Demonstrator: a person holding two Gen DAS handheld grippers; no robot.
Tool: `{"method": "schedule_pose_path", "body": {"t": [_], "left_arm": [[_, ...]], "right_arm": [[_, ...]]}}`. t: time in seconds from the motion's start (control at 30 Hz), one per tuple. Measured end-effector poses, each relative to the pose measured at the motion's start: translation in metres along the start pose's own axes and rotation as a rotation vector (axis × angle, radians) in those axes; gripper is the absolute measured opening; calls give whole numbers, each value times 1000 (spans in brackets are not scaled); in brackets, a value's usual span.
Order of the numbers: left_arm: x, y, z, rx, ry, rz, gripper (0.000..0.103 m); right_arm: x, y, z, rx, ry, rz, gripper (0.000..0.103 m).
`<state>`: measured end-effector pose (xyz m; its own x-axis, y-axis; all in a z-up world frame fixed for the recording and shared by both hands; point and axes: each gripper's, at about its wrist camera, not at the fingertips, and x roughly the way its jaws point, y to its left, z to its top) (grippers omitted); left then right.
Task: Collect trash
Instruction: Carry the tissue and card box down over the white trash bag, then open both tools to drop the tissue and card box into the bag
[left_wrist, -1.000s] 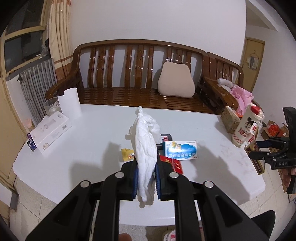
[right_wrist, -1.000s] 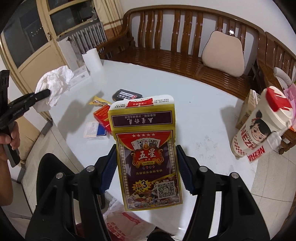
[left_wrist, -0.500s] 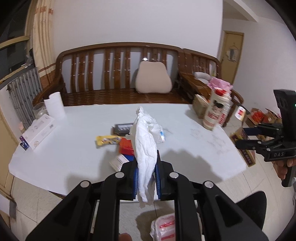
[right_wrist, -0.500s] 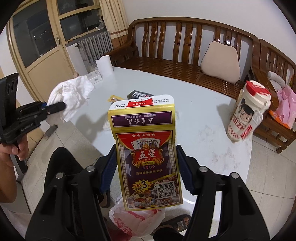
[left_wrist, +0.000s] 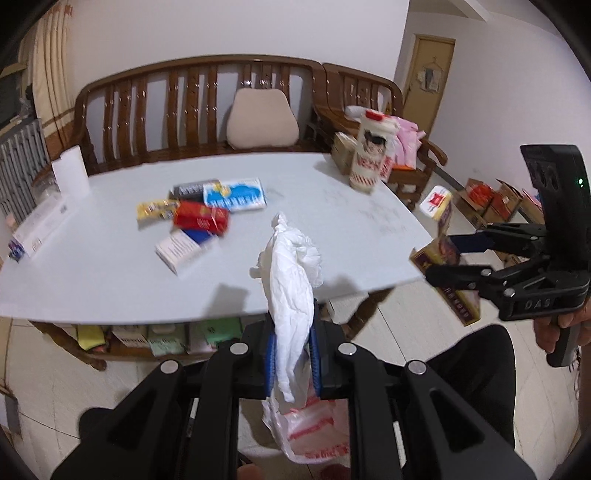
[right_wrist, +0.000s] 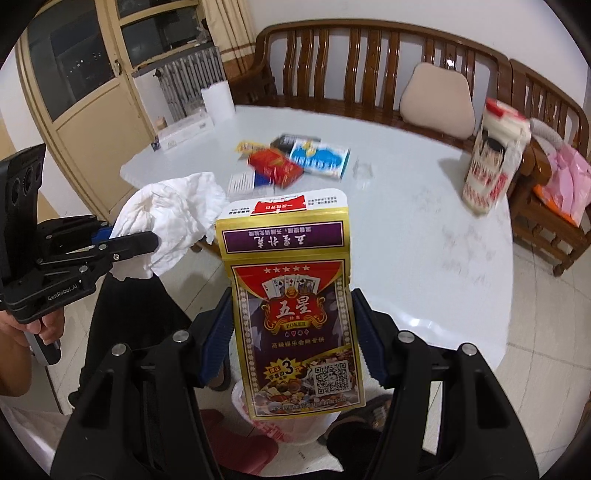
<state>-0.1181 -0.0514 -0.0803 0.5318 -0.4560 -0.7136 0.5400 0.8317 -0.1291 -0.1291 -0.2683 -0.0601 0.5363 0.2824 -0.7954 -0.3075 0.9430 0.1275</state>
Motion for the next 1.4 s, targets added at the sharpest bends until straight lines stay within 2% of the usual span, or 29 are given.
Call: {"method": "schedule_pose_path", "body": {"t": [0.23,0.57,0.63,0.77,0.93,1.3,1.4], "left_arm": [[38,-16,-56,-17,102,-52,15],[120,-32,-119,-52,280,-78,15],[138,-32,-131,-69,311,-76,15],[178,-26,-157,-118,395,-58,15],[218,-19,-187,-169,500,-79,15],[273,-13,-226,-234,626,-84,15],[282,-12,-234,-232,638,-65,17]], "right_arm": [[39,13,-68,38,89,-4,60],[119,-5,-138,126,249,-3,60],[141,-9,-152,123,293,-32,60],[177,-12,-169,130,358,-25,60],[219,-23,-187,153,418,-23,60],[289,-36,-213,196,528,-17,61],[304,-31,-221,166,561,-27,61]]}}
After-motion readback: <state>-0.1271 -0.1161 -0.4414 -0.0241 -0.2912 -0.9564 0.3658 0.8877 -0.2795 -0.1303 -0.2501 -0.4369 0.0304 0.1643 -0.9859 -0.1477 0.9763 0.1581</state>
